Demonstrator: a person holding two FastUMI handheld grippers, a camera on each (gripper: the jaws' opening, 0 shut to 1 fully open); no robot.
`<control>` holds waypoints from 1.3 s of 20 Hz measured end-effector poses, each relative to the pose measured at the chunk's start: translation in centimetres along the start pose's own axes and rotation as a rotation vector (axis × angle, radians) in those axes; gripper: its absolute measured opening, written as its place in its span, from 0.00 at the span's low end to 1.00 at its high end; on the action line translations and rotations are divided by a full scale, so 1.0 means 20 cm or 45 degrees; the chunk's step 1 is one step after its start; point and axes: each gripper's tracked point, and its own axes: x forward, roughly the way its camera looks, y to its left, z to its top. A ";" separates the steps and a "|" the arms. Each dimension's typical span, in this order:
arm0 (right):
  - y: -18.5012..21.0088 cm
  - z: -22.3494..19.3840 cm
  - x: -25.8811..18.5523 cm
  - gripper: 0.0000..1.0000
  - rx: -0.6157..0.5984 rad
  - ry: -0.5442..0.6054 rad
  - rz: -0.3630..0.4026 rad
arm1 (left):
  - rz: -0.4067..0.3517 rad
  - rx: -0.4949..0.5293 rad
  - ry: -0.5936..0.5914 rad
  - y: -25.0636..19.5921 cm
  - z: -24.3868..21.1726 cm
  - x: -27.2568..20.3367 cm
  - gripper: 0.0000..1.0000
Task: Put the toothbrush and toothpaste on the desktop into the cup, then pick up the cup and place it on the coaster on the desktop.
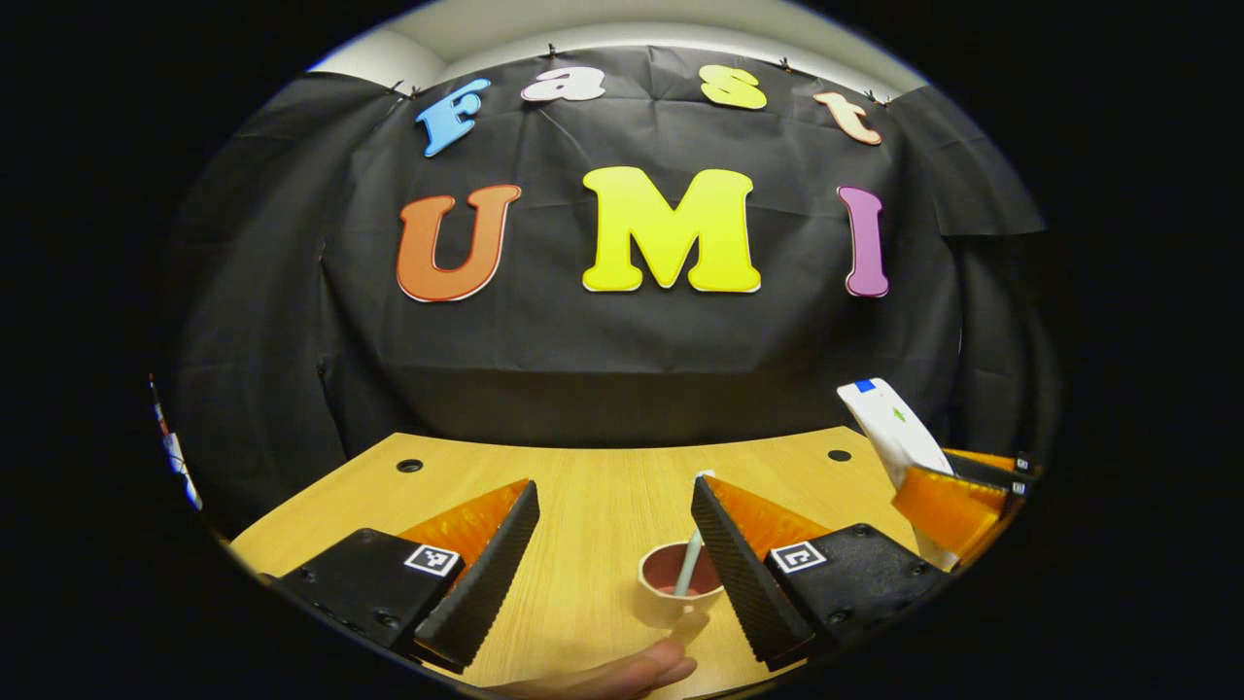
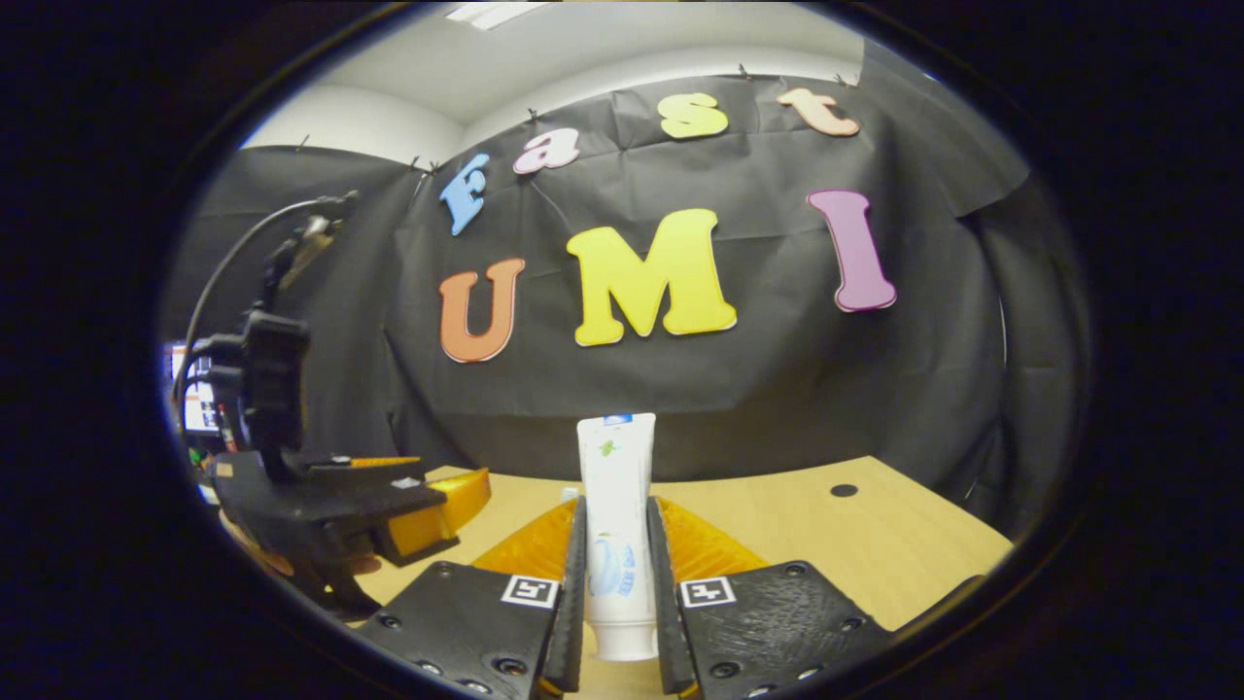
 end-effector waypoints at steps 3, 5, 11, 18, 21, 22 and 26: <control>0.08 0.02 0.15 0.31 0.032 0.017 0.033 | 0.023 0.012 -0.006 0.09 -0.10 -0.10 1.00; 0.12 0.03 0.24 0.31 0.041 0.007 0.026 | 0.033 0.026 0.024 0.14 -0.19 -0.16 1.00; 0.22 -0.11 0.46 0.32 0.057 0.032 0.033 | 0.019 -0.064 0.062 0.22 -0.32 -0.18 1.00; 0.26 -0.12 0.47 0.31 -0.021 0.004 0.037 | -0.007 -0.088 0.056 0.22 -0.34 -0.16 1.00; 0.26 -0.10 0.44 0.31 -0.022 -0.025 0.045 | -0.004 -0.091 0.094 0.22 -0.38 -0.14 1.00; 0.26 -0.11 0.44 0.31 -0.026 -0.015 0.045 | 0.000 -0.098 0.103 0.23 -0.39 -0.14 1.00; 0.23 -0.12 0.42 0.32 -0.035 0.013 0.024 | 0.011 -0.103 0.125 0.21 -0.41 -0.13 1.00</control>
